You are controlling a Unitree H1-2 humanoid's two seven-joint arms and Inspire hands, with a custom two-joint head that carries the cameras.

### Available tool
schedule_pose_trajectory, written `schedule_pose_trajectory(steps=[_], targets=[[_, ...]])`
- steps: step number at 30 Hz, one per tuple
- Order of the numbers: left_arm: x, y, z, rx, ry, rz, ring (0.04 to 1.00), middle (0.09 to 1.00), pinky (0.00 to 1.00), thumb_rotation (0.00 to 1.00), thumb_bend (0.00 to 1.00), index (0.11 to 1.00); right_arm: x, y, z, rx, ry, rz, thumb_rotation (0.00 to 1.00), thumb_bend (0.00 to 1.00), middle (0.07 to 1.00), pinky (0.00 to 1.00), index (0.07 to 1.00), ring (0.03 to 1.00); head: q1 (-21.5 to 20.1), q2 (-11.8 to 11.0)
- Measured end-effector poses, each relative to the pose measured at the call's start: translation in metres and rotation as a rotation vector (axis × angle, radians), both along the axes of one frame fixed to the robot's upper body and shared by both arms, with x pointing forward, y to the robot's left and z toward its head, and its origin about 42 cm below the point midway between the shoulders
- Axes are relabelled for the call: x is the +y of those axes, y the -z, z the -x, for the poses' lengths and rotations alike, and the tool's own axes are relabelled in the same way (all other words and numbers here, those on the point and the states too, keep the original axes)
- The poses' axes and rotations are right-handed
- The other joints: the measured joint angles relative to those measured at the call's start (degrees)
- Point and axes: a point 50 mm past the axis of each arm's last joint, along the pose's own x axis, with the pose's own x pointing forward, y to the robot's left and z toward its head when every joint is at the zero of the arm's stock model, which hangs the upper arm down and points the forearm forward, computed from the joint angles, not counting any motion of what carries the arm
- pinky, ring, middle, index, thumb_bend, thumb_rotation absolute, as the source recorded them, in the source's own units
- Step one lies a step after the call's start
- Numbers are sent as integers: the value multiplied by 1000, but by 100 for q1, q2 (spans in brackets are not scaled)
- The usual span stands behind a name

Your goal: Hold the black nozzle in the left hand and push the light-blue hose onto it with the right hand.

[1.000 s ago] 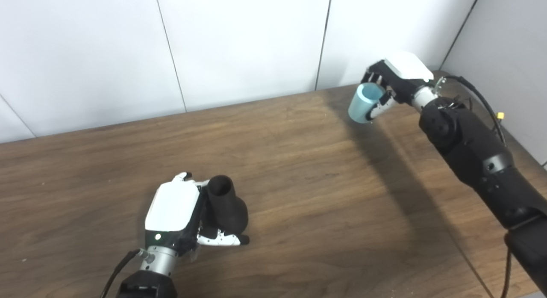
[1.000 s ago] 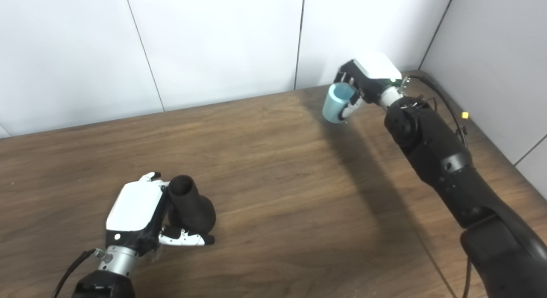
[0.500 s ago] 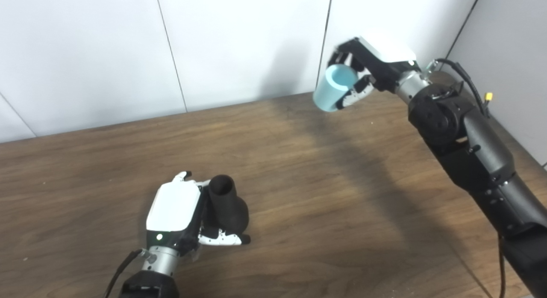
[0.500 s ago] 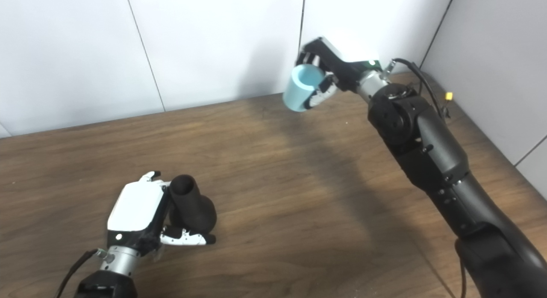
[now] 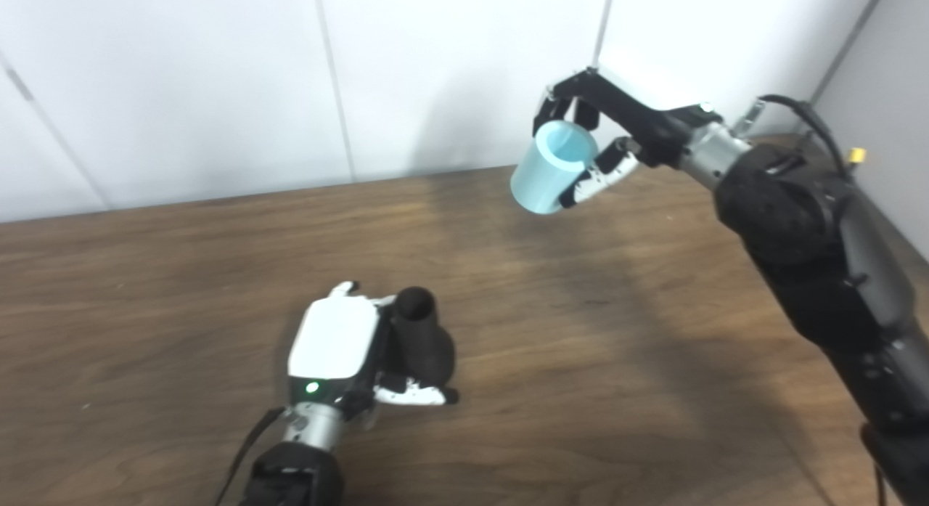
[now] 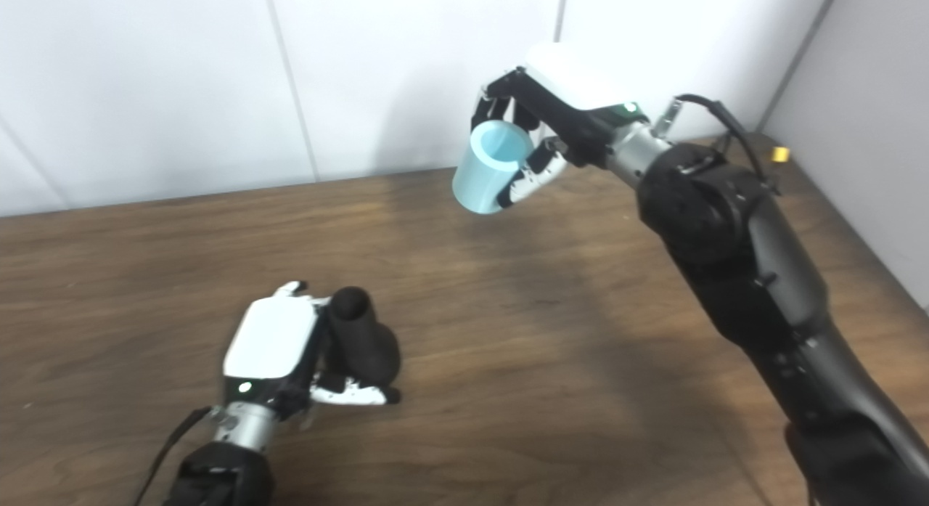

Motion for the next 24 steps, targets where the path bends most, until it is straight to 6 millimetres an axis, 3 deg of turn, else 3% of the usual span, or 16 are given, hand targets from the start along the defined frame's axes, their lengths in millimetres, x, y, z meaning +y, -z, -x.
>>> schedule_pose_trajectory(steps=[3,4,17,24], targets=[[-5,-1,-1,1,-6,-4,615,509,873,0,523,472,15,-3,6,1,-62,9,0,520,483,317,497,428,70,17],[-6,-2,-1,1,-5,-8,619,511,878,0,523,471,20,-5,7,-4,-77,10,0,517,491,312,508,391,123,18],[-16,-4,-3,15,-7,-24,625,521,870,0,522,464,58,-3,32,74,-210,-5,0,518,506,362,488,390,413,96],[-19,-4,-2,18,-8,-21,619,520,869,0,522,466,66,-8,39,115,-239,-13,0,517,485,353,509,376,536,158]])
